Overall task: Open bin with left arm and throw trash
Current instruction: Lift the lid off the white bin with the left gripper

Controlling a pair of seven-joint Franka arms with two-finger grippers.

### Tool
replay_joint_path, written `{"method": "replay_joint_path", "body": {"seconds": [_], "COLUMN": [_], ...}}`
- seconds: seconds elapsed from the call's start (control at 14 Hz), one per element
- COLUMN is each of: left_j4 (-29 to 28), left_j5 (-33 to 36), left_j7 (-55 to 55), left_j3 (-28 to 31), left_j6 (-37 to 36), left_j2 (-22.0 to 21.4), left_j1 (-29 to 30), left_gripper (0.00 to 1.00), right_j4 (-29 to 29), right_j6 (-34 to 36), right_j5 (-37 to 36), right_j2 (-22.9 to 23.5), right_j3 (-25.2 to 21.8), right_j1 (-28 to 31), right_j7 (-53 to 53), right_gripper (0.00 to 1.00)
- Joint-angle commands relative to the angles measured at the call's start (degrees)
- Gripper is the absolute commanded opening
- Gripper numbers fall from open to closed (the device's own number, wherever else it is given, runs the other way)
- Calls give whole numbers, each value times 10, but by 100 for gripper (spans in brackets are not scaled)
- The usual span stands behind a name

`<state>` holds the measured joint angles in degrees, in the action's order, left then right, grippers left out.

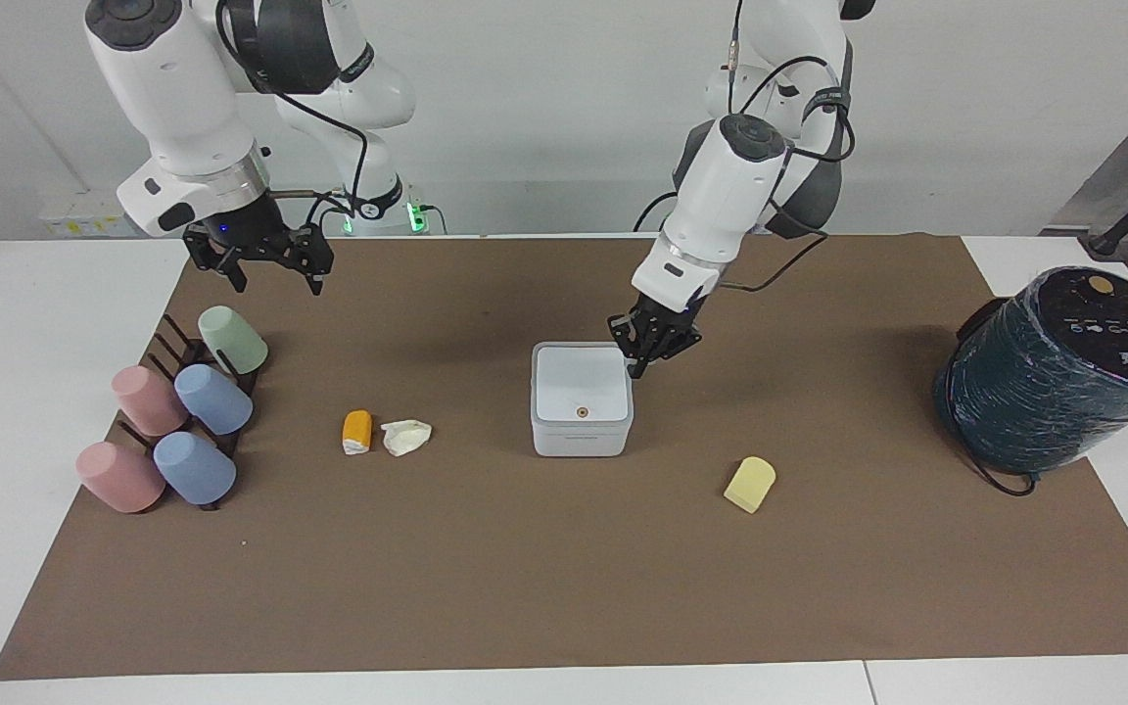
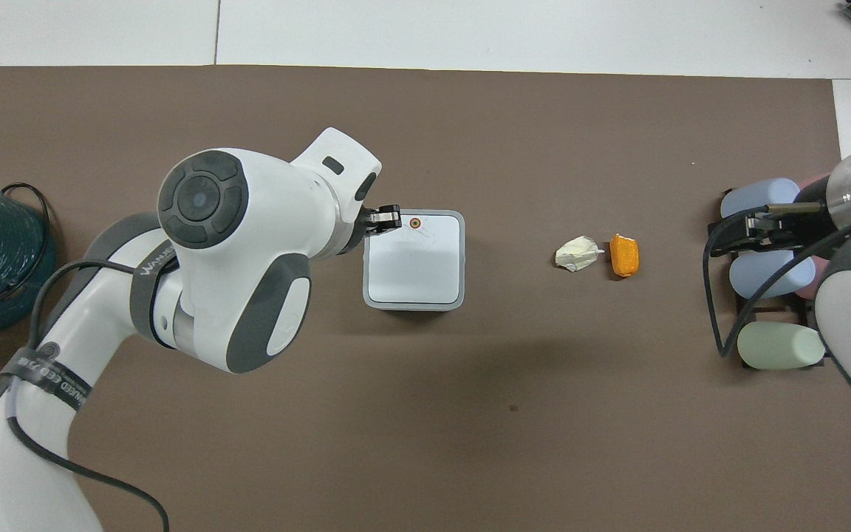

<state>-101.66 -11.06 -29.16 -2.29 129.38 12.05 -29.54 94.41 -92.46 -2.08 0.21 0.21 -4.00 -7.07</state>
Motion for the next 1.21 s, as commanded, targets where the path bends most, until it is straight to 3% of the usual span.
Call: {"method": "replay_joint_path", "body": {"seconds": [0.0,0.21,0.57,0.79,1.14], "left_j4": [-7,-7,3,61,180], "left_j5": [-13,-13,-5,2,24], "left_j7": [-33,-37,-41,-43,-42], "left_j3": [8,9,11,18,83], "left_j6": [58,65,37,-70,-273], "left_j2": [36,65,74,69,65], "left_j1": [-35,-50,-61,-53,-47], "left_gripper": [0,0,0,0,0], "right_j4": [16,16,16,16,19], "right_j6": [-10,-11,-10,-10,-38], "right_j5": [8,9,8,8,9], "right_j2": [-13,-13,-13,-13,-13], "right_j3": [3,4,4,3,3], "right_j1": [7,7,7,7,9], "right_j7": [-6,-6,-6,-6,-7], "right_gripper": [100,100,100,100,100]}}
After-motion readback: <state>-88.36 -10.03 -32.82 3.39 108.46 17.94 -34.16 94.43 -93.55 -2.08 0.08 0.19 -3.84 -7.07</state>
